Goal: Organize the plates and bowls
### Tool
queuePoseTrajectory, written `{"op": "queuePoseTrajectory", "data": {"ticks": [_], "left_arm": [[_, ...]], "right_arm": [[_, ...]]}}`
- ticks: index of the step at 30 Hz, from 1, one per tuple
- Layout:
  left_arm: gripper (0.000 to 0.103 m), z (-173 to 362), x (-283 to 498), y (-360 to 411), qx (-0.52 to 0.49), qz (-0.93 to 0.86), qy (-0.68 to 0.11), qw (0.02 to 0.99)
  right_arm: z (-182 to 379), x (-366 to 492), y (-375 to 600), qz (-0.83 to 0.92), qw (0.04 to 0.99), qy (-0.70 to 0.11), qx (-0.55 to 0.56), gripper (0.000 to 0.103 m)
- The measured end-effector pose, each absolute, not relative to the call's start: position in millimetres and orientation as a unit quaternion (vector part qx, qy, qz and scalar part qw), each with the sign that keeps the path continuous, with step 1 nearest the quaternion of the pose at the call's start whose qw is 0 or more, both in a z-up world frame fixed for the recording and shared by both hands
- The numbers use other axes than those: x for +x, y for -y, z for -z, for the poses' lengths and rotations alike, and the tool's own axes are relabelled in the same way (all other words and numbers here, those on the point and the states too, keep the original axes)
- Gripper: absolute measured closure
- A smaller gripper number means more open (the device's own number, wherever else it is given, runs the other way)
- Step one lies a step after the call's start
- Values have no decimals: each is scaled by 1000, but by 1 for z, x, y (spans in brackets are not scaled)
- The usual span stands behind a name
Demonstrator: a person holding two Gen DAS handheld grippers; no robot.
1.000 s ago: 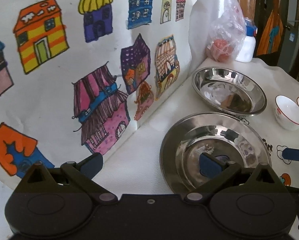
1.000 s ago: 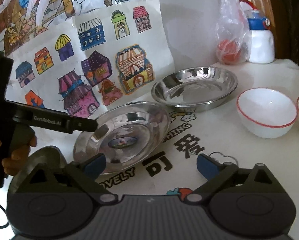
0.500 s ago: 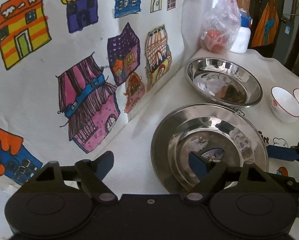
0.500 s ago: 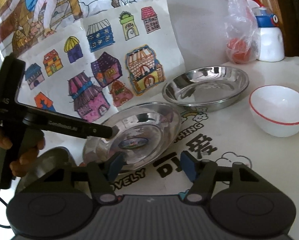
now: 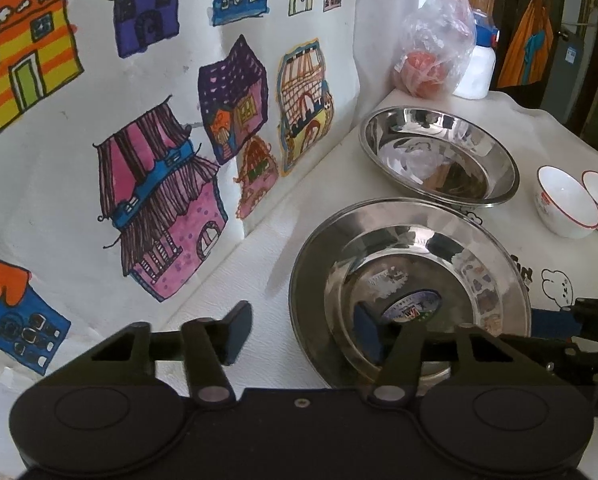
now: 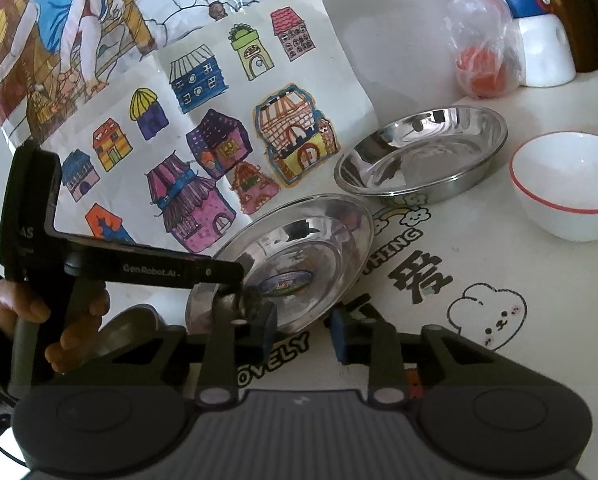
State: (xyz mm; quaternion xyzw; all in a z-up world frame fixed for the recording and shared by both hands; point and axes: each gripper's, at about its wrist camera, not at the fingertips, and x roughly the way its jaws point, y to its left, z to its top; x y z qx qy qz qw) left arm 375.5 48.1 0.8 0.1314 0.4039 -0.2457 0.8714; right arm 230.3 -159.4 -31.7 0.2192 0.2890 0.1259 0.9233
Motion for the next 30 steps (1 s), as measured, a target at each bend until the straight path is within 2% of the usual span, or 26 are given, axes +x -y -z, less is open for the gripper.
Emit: {"op": "queuePoseTrajectory", "data": {"ticks": [7, 15, 30], "left_arm": [[74, 0, 377, -46, 124, 256, -414, 865], [77, -7, 375, -45, 109, 247, -409, 872], [78, -54, 357, -29, 41, 248, -387, 887]], "right_arm": [[32, 230, 159, -120, 925, -287, 218, 76], [18, 219, 153, -108, 940, -269, 179, 76], [-19, 212, 194, -74, 944, -255, 197, 79]]}}
